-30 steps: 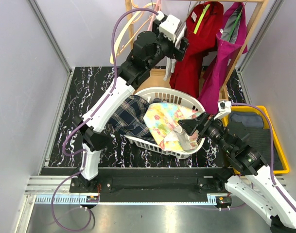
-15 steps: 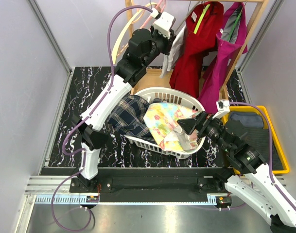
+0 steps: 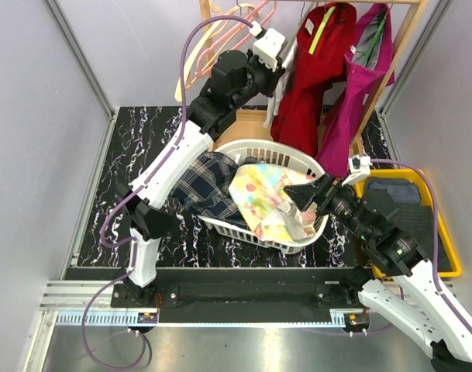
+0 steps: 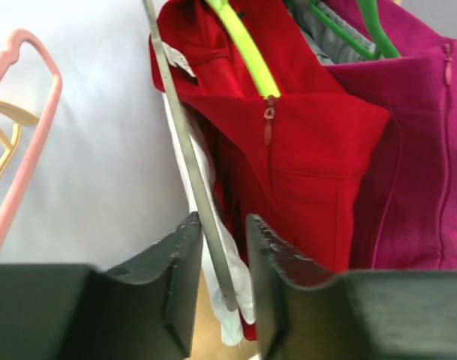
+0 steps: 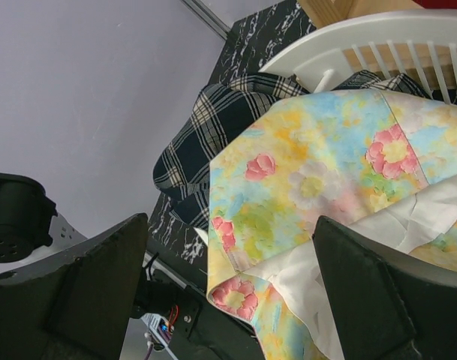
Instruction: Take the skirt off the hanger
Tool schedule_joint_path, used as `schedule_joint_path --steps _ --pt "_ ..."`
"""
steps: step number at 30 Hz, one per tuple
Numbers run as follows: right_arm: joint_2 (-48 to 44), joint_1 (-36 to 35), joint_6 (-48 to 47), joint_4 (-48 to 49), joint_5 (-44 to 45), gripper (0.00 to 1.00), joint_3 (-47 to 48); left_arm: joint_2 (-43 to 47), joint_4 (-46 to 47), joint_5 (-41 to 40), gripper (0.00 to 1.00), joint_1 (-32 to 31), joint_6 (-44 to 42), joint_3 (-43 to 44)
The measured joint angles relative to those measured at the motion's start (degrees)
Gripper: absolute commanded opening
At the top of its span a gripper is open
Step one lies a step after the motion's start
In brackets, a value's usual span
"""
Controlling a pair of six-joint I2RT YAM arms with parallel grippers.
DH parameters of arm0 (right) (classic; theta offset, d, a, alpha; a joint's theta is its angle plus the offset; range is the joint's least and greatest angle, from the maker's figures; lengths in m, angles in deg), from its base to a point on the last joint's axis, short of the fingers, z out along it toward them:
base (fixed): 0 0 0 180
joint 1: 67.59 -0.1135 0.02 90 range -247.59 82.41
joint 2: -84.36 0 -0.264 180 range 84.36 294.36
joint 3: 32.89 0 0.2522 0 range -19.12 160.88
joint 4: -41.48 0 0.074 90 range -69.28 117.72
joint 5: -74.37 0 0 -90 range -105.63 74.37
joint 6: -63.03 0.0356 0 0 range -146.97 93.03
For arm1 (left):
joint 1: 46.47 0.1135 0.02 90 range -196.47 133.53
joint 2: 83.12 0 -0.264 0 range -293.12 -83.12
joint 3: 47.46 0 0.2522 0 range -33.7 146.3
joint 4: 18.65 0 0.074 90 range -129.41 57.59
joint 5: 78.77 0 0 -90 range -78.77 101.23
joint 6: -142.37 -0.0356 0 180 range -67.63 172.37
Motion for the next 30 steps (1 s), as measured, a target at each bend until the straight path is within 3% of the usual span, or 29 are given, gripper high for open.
schedule_joint_path --steps 2,21,30 --pt "0.0 0.0 -0.1 0.1 0.1 1.00 0.5 0.0 0.0 0.2 0.00 0.0 0.0 0.0" --pt "-0.7 0.0 0.0 0.1 0.3 1.00 0.6 0.3 2.4 -0.9 0.00 1.1 -3.8 0.0" --pt "-0.8 0.0 0.5 0.1 0.3 1.00 0.6 7.2 5.0 -1.0 0.00 2.1 -7.3 -0.9"
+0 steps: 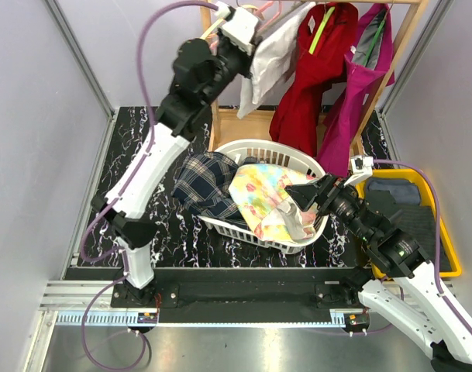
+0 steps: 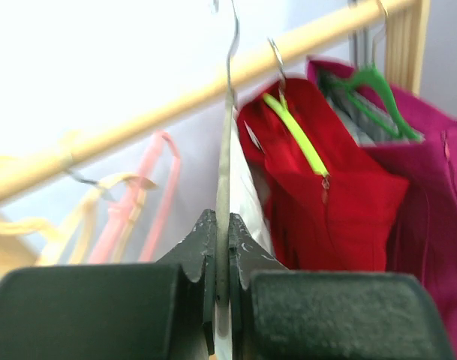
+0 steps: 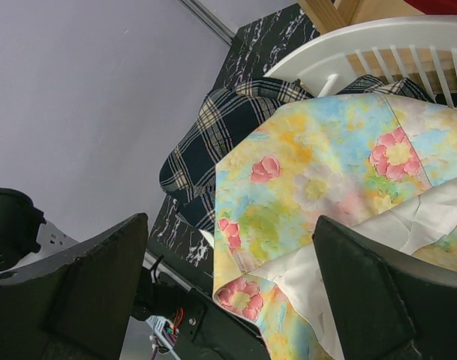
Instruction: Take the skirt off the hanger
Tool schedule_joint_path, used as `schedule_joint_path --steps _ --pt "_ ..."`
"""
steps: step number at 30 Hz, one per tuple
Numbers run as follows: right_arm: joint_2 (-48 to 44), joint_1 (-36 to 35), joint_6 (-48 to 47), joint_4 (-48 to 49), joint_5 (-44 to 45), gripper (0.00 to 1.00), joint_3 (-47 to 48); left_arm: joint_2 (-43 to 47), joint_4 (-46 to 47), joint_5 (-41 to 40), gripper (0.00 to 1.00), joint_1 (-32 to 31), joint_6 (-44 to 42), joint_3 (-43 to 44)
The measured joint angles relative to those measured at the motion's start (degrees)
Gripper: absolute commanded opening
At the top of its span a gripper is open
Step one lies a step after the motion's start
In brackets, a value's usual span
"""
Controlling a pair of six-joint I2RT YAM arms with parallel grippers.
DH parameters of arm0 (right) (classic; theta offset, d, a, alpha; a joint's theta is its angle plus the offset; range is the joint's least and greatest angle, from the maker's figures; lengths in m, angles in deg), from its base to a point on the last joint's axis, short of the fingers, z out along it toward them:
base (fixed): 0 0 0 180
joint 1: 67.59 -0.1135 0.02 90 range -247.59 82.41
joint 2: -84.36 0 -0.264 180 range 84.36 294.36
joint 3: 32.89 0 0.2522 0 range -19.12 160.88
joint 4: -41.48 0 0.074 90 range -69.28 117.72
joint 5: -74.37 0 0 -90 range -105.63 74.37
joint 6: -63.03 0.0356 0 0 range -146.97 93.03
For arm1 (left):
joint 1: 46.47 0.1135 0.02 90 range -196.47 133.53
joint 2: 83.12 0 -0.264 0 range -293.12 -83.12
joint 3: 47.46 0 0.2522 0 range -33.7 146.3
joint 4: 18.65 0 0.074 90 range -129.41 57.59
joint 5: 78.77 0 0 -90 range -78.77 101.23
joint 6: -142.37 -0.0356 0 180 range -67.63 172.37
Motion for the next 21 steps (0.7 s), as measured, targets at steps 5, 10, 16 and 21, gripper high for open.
schedule_joint_path --steps 5,10,16,21 --pt "0.0 0.0 0.1 0.0 0.0 0.99 0.0 7.9 2.0 -0.4 0.00 1.5 -0.1 -5.8" --pt "0.1 0.0 0.1 0.0 0.0 1.00 0.0 17.4 2.3 -0.7 0.00 2.1 0.9 -16.1" --pt "2.6 0.0 -0.2 0.1 0.0 1.00 0.9 29.1 -1.0 -0.9 0.00 2.1 3.5 -26.9" --pt "6.7 0.0 0.8 4.5 -0.9 1.00 2.3 36.0 -6.1 -0.9 0.00 2.1 7.2 -30.0"
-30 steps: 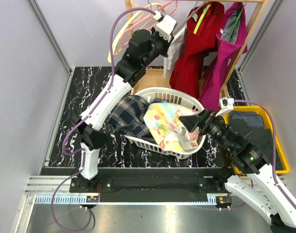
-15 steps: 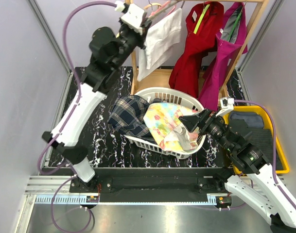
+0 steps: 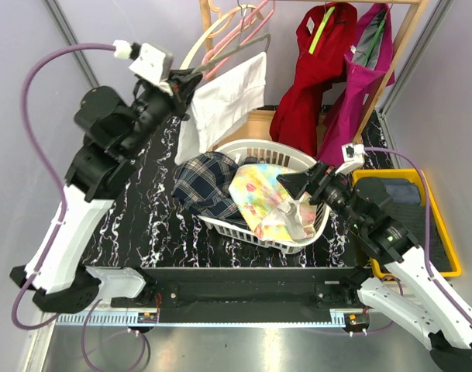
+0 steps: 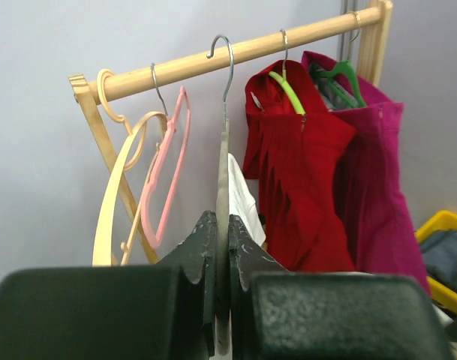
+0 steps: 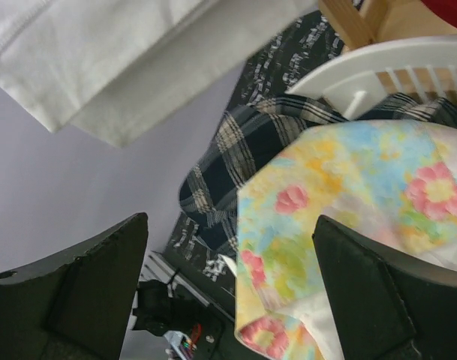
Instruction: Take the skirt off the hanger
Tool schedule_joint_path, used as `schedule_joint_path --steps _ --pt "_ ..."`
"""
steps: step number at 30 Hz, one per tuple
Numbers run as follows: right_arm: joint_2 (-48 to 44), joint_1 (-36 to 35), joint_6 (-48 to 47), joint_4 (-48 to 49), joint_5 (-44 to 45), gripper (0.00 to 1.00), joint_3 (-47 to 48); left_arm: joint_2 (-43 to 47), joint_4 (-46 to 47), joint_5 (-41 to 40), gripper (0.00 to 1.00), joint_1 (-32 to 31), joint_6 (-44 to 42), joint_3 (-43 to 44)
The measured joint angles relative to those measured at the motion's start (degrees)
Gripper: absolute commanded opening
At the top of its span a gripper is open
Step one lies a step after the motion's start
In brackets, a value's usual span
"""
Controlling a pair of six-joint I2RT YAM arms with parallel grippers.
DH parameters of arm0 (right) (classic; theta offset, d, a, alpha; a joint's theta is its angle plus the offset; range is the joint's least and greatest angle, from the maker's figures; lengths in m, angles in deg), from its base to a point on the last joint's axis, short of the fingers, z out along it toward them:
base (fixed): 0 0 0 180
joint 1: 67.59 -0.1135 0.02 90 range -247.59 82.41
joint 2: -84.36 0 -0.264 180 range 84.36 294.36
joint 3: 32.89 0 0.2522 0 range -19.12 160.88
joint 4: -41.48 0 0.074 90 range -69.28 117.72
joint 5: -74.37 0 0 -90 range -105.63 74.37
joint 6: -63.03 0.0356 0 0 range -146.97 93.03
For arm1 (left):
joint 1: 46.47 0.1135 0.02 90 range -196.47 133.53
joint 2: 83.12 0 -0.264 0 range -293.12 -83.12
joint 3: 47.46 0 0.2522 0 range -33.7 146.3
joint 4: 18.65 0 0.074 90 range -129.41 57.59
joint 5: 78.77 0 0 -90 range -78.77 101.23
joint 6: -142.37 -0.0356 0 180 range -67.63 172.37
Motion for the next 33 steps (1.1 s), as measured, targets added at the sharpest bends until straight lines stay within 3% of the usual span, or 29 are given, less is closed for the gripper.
schedule_joint_path --steps 9,19,33 --pt "13.6 0.0 8.9 27.1 -4.1 1.00 -0.5 4.4 -8.1 2.8 0.00 -0.6 7.1 2.4" --pt "22.2 0.6 15.9 49.0 -2.5 1.00 -4.3 5.6 -13.8 7.4 0.00 -0.7 10.3 7.6" --pt "33.3 4.5 27.1 66.7 -2.8 1.00 -7.7 7.6 -15.7 9.3 0.00 -0.7 12.3 11.9"
